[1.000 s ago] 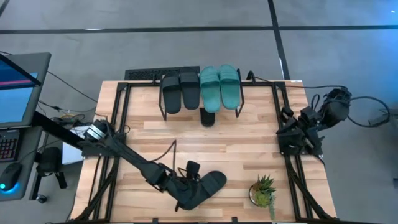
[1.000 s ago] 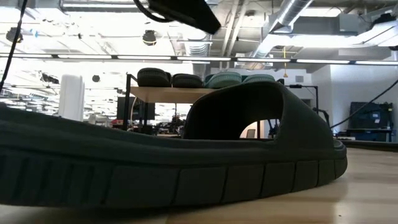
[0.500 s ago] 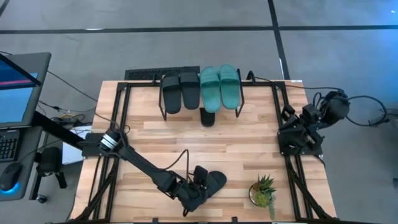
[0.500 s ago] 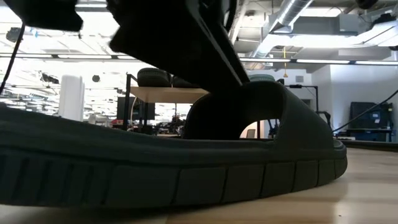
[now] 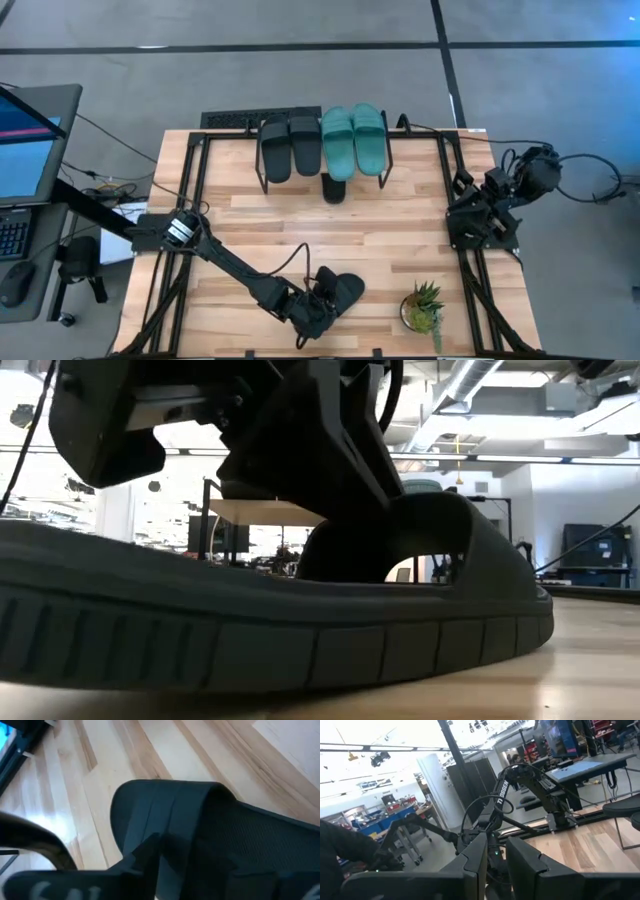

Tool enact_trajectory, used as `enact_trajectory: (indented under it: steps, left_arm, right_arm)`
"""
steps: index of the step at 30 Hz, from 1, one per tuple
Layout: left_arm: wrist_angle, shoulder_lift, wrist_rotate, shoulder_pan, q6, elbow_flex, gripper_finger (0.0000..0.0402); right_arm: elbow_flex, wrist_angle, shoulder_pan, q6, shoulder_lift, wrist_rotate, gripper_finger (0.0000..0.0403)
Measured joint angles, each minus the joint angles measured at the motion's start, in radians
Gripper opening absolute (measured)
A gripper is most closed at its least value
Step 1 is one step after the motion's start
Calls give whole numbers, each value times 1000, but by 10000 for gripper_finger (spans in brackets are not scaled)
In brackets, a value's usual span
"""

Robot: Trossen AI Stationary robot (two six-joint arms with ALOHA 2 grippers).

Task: Pick and place slides into the shelf
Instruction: Put the black slipper under the shelf

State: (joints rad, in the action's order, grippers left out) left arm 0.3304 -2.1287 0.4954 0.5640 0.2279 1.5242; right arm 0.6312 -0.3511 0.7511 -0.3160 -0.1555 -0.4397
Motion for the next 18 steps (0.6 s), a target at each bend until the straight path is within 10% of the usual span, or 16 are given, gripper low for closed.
enact_trajectory:
  steps: [8,18]
  left_arm:
    - [0,-1,72,-21,-37,21,12]
    - [174,-3,251,-58,-162,104,3]
  right_arm:
    - [0,-9,-1,-17,0,-7,61]
    - [0,-9,-1,-17,0,-11,61]
